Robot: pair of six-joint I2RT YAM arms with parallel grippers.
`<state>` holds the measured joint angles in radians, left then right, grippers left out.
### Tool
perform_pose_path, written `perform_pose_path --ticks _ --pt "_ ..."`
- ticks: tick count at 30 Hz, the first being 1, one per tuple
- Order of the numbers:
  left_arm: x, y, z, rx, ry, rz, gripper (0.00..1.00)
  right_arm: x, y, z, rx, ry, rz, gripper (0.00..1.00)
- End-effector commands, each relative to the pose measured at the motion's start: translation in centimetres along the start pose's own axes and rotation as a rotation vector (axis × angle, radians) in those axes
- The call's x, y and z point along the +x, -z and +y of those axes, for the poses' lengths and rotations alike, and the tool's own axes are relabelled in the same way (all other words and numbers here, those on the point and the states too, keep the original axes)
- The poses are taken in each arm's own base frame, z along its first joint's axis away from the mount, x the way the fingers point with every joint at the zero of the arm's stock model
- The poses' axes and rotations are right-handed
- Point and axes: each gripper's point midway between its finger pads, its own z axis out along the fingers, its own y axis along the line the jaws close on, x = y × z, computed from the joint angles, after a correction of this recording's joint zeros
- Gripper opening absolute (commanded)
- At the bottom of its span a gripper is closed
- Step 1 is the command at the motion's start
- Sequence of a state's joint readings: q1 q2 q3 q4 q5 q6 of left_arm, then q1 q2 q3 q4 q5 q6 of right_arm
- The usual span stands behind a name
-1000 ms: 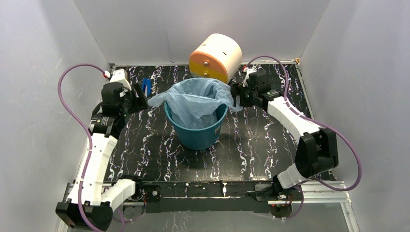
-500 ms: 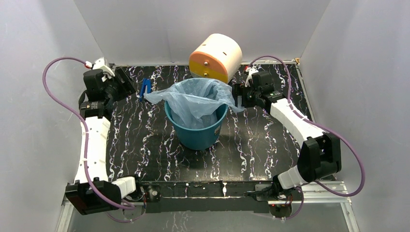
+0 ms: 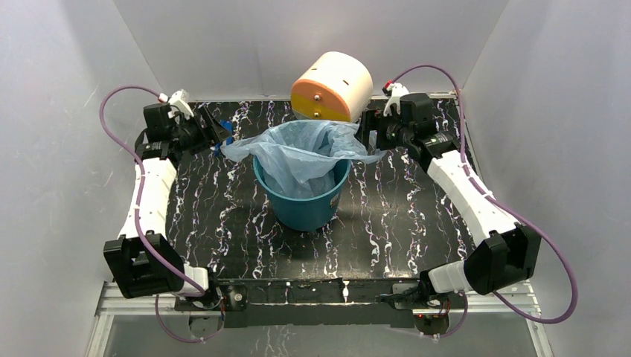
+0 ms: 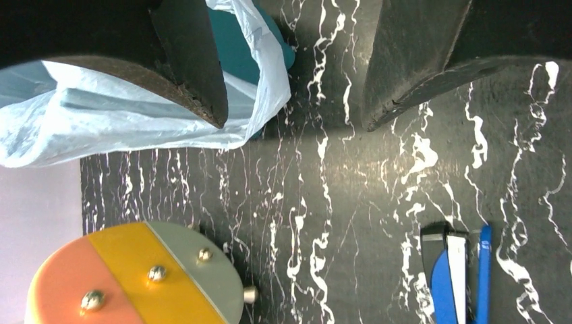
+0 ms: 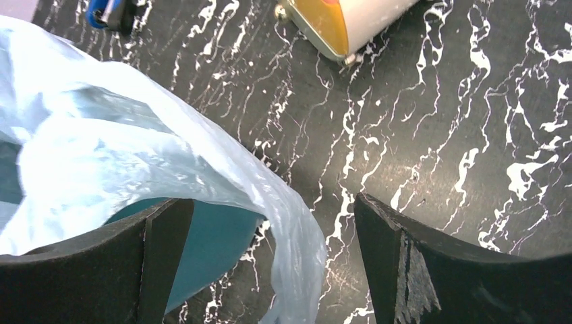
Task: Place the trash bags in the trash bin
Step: Place the trash bag in the trash bin.
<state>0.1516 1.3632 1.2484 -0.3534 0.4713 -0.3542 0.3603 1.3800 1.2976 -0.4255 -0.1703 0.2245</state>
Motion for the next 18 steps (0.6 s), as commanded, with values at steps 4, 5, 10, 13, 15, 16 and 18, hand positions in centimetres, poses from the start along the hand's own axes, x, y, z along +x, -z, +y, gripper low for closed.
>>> perform_pose_path --ticks 4,5,10,13,15,16,18 --pt "2.3 0.1 0.0 0.063 -0.041 0.05 0.69 -2.0 2.2 0.3 0.031 -0.008 -0.021 0.99" --pt "2.6 0.0 0.0 0.074 -0.039 0.052 0.69 -2.0 2.3 0.1 0.045 -0.009 -0.02 0.99" --pt "3.2 -0.5 -1.0 0.159 -0.031 0.073 0.69 -1.3 2.4 -1.6 0.121 -0.024 -0.016 0.99" --pt "2.8 -0.5 -2.1 0.286 0.04 0.067 0.69 -0.7 2.1 -3.3 0.096 -0.096 -0.032 0.99" --pt "2.9 -0.5 -2.4 0.339 0.066 0.085 0.69 -0.5 2.3 -1.5 -0.06 -0.103 -0.012 0.99" --pt "3.3 -0.7 -2.1 0.339 0.057 0.114 0.69 -0.5 2.3 -0.5 -0.126 -0.099 -0.008 0.99" --pt "4.2 -1.0 -1.2 0.303 0.043 0.176 0.68 -0.7 2.7 1.3 -0.229 -0.095 -0.004 0.99"
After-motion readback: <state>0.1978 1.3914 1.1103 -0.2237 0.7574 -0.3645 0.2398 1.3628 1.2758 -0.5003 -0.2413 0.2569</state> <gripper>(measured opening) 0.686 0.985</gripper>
